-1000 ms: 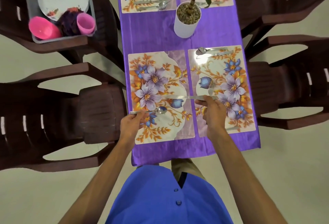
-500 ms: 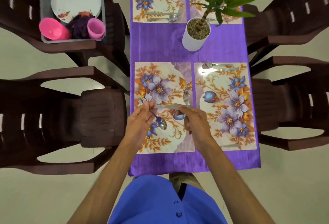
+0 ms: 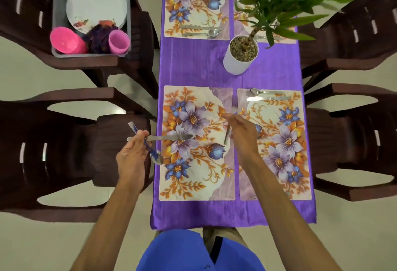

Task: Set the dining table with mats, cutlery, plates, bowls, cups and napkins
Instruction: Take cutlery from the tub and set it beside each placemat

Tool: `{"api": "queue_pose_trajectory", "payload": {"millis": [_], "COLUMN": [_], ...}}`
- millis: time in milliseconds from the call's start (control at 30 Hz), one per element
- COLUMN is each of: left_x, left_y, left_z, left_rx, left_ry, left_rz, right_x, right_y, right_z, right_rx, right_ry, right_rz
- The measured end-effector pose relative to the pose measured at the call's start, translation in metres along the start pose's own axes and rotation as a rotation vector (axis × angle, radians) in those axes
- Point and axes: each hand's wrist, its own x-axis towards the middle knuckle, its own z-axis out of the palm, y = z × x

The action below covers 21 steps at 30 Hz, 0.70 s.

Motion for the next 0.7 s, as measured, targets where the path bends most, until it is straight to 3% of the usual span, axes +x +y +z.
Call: {"api": "queue_pose_trajectory", "payload": {"millis": [100, 167, 333, 500, 600, 700], "left_x": [0.003, 0.004, 0.008, 0.015, 0.014, 0.016], "left_y": [0.002, 0.003, 0.001, -0.007, -0.007, -0.006], "left_z": [-0.008, -0.012, -0.015, -0.012, -0.003, 0.005], "left_rx": [0.008, 0.012, -0.006, -0.014, -0.03, -0.025], "left_ry": [0.029, 0.048, 0.091, 0.098, 0.091, 0.101], "left_rz": [0.02, 0.019, -0.006, -0.034, -0.056, -0.068], "right_x": [0.044, 0.074, 0.139, 0.166, 0.166, 0.163], "right_y": [0.002, 0.008, 0.018, 0.026, 0.025, 0.023], "right_z": [0.025, 0.043, 0.081, 0.093, 0.094, 0.096], "right_rx": [0.335, 0.404, 0.542, 0.607, 0.443, -0.105], "right_ry": [0.027, 0.015, -0.017, 0.012, 0.037, 0.149], "right_rz": [0.25, 0.337, 0.487, 0.509, 0.481, 0.185]}}
